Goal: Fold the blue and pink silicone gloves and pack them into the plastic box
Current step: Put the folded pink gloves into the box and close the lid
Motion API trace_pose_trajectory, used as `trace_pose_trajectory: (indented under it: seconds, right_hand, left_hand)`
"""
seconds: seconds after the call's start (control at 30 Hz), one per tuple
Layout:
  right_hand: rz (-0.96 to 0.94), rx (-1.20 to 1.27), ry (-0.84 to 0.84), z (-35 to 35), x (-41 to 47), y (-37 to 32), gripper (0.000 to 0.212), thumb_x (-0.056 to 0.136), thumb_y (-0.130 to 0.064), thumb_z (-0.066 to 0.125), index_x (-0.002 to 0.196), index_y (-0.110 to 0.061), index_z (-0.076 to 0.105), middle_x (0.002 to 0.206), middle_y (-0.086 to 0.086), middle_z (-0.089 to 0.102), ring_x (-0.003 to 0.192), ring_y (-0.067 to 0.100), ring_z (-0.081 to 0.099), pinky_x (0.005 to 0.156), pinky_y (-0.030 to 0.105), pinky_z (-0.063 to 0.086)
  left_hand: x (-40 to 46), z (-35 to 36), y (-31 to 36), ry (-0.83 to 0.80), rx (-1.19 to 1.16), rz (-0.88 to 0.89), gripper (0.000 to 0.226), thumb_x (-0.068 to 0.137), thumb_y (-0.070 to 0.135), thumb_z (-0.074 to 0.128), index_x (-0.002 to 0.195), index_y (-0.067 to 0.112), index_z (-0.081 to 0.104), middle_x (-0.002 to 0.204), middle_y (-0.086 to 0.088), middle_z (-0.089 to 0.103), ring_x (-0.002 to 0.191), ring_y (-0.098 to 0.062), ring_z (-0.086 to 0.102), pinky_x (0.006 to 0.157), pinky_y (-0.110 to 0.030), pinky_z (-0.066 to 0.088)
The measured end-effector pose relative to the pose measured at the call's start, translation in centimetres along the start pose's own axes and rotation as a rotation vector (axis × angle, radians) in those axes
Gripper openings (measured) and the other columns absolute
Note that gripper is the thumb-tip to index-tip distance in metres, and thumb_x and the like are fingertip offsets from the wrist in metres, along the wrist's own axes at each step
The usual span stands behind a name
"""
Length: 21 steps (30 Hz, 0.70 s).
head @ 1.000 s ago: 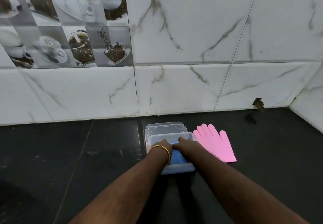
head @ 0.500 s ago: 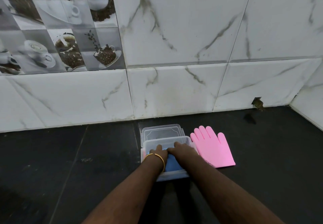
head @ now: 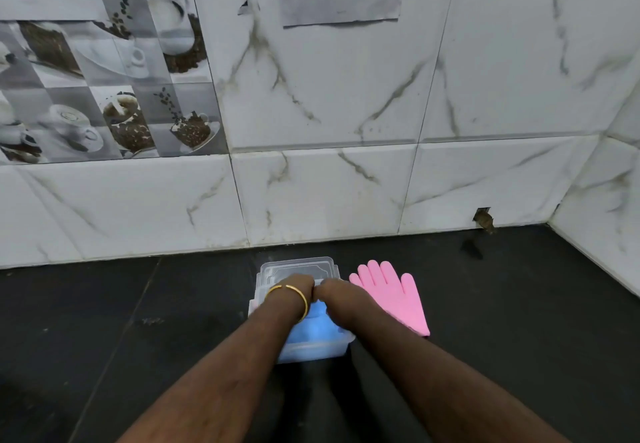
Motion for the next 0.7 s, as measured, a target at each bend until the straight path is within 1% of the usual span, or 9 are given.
trace_pose_trajectory:
  seconds: [0.1, 0.2, 0.27, 0.33, 0.43, 0.53, 0.57, 0.63, 0.7]
  right_hand:
    - [-0.013, 0.016, 0.123, -2.6, -0.9, 1.6, 0.027, 0.088, -0.001, 0.052, 0.109, -0.006, 0.067, 0.118, 0.015, 0.064, 0.11, 0.029, 0.06, 0.092, 0.034, 0.044]
    - [0.021, 0.076, 0.223, -4.6, -2.5, 4.4, 0.02, 0.085, -0.005, 0.054, 0.096, -0.006, 0.07, 0.104, 0.015, 0.066, 0.1, 0.029, 0.062, 0.084, 0.036, 0.045]
    - [0.073, 0.141, 0.301, -5.1, -3.7, 7.0, 0.02, 0.087, -0.007, 0.054, 0.098, -0.008, 0.07, 0.103, 0.012, 0.066, 0.1, 0.027, 0.061, 0.085, 0.037, 0.047]
    - [0.173, 0.194, 0.373, -4.9, -5.1, 10.1, 0.02, 0.089, -0.008, 0.054, 0.101, -0.011, 0.07, 0.105, 0.006, 0.066, 0.099, 0.021, 0.06, 0.087, 0.035, 0.049]
    - [0.333, 0.247, 0.427, -3.7, -6.8, 14.1, 0.017, 0.09, -0.007, 0.057, 0.097, -0.016, 0.07, 0.1, 0.002, 0.068, 0.09, 0.015, 0.062, 0.082, 0.032, 0.054]
    - [0.45, 0.336, 0.415, -1.9, -8.3, 17.0, 0.02, 0.089, -0.003, 0.057, 0.091, -0.017, 0.07, 0.093, -0.001, 0.07, 0.085, 0.012, 0.063, 0.078, 0.028, 0.056]
    - [0.48, 0.364, 0.406, -1.1, -8.8, 17.7, 0.021, 0.088, -0.002, 0.056, 0.089, -0.018, 0.07, 0.092, -0.002, 0.07, 0.085, 0.012, 0.064, 0.078, 0.027, 0.056]
    - [0.529, 0.417, 0.369, 0.5, -9.6, 18.6, 0.025, 0.086, 0.001, 0.054, 0.086, -0.019, 0.07, 0.092, -0.003, 0.069, 0.084, 0.01, 0.062, 0.076, 0.023, 0.053]
    - [0.567, 0.472, 0.331, 2.1, -10.3, 19.2, 0.029, 0.083, 0.003, 0.052, 0.081, -0.021, 0.068, 0.093, -0.004, 0.069, 0.083, 0.008, 0.06, 0.073, 0.017, 0.048]
  left_hand:
    - [0.0, -1.1, 3.1, 0.128, -0.094, 0.028, 0.031, 0.083, 0.019, 0.066, 0.113, 0.011, 0.065, 0.12, -0.012, 0.068, 0.113, -0.03, 0.062, 0.094, -0.035, 0.049]
    - [0.3, -1.7, 6.2, 0.209, -0.19, 0.048, 0.034, 0.08, 0.029, 0.069, 0.108, 0.011, 0.062, 0.116, -0.013, 0.067, 0.109, -0.031, 0.063, 0.092, -0.037, 0.051]
    - [0.6, -1.9, 8.3, 0.23, -0.201, 0.059, 0.038, 0.078, 0.029, 0.072, 0.11, 0.011, 0.059, 0.118, -0.012, 0.065, 0.111, -0.031, 0.061, 0.093, -0.038, 0.05]
    - [0.8, -1.8, 10.5, 0.234, -0.182, 0.08, 0.042, 0.078, 0.028, 0.073, 0.114, 0.013, 0.058, 0.122, -0.011, 0.062, 0.114, -0.03, 0.058, 0.095, -0.039, 0.049]
    - [1.3, -0.3, 13.8, 0.203, -0.057, 0.131, 0.044, 0.08, 0.025, 0.073, 0.119, 0.01, 0.058, 0.124, -0.015, 0.059, 0.114, -0.031, 0.057, 0.095, -0.039, 0.048]
    - [2.0, 2.9, 16.1, 0.136, 0.098, 0.117, 0.068, 0.081, 0.022, 0.073, 0.137, -0.001, 0.044, 0.137, -0.025, 0.046, 0.126, -0.04, 0.047, 0.107, -0.048, 0.041]
    - [2.3, 4.0, 16.5, 0.103, 0.118, 0.11, 0.07, 0.082, 0.023, 0.072, 0.14, -0.002, 0.041, 0.14, -0.026, 0.045, 0.128, -0.043, 0.046, 0.109, -0.05, 0.038]
    - [2.7, 6.2, 16.7, 0.047, 0.083, 0.109, 0.065, 0.084, 0.029, 0.069, 0.138, 0.004, 0.045, 0.135, -0.022, 0.052, 0.124, -0.04, 0.051, 0.108, -0.049, 0.04]
    - [3.1, 7.9, 16.6, 0.005, 0.067, 0.124, 0.056, 0.084, 0.031, 0.071, 0.132, 0.011, 0.052, 0.128, -0.016, 0.059, 0.115, -0.033, 0.058, 0.102, -0.044, 0.046]
Point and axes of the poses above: each hand's wrist, its own x-axis towards the middle knuckle, its own z-axis out of the palm, y = z × x, the point moved 5 cm from there along x, towards the middle knuckle
